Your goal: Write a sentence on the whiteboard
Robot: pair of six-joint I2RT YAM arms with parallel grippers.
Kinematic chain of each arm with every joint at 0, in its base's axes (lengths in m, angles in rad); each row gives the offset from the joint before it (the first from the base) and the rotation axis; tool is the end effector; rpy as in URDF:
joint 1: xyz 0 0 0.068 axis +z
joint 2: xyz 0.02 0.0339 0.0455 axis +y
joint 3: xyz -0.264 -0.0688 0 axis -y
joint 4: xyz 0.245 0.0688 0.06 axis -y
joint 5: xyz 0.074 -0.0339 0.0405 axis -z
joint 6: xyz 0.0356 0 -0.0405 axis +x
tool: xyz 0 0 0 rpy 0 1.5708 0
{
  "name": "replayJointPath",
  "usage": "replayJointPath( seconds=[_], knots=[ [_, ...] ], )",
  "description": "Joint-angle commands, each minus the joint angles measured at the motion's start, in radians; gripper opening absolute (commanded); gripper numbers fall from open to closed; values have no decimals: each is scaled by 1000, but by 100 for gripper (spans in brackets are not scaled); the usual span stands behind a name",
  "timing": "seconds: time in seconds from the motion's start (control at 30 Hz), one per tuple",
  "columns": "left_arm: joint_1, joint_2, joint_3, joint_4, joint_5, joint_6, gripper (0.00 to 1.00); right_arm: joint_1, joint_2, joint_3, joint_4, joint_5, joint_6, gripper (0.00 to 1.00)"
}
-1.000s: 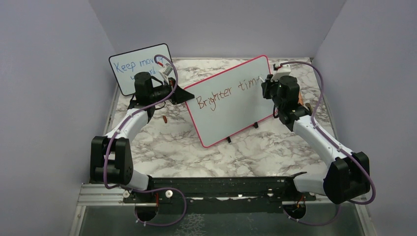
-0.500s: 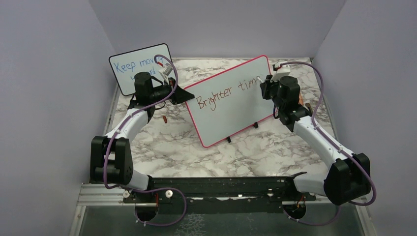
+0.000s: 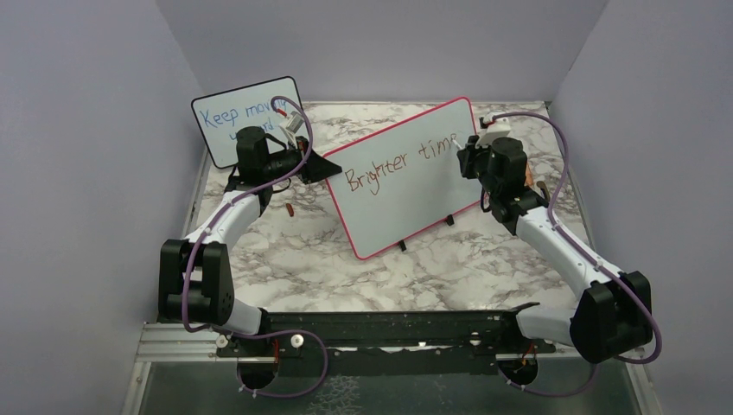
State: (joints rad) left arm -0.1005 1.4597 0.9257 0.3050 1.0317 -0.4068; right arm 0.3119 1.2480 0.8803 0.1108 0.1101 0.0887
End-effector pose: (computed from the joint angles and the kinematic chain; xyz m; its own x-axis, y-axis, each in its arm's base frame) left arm 0.3173 -0.0627 0.2819 -0.5568 -0.1480 -0.8173 0.7216 0.4011 -0.5643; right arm 0.2793 0.0860 0.3040 -0.2589 0.0090 -0.9659 -0.1816 0.9817 0.0579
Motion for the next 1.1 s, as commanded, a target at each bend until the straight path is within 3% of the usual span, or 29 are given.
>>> replayJointPath(
  seconds=[0.0,0.5,1.07],
  knots=[
    [-16,37,-19,-99,-79,97,0,-2,-12,-20,-38,-12,14,1],
    [-17,38,-19,-98,-78,97,0,-2,-18,-42,-66,50,22,1],
    [-16,39,-18,-98,-76,95,0,-2,-4,-36,17,124,22,1]
  ],
)
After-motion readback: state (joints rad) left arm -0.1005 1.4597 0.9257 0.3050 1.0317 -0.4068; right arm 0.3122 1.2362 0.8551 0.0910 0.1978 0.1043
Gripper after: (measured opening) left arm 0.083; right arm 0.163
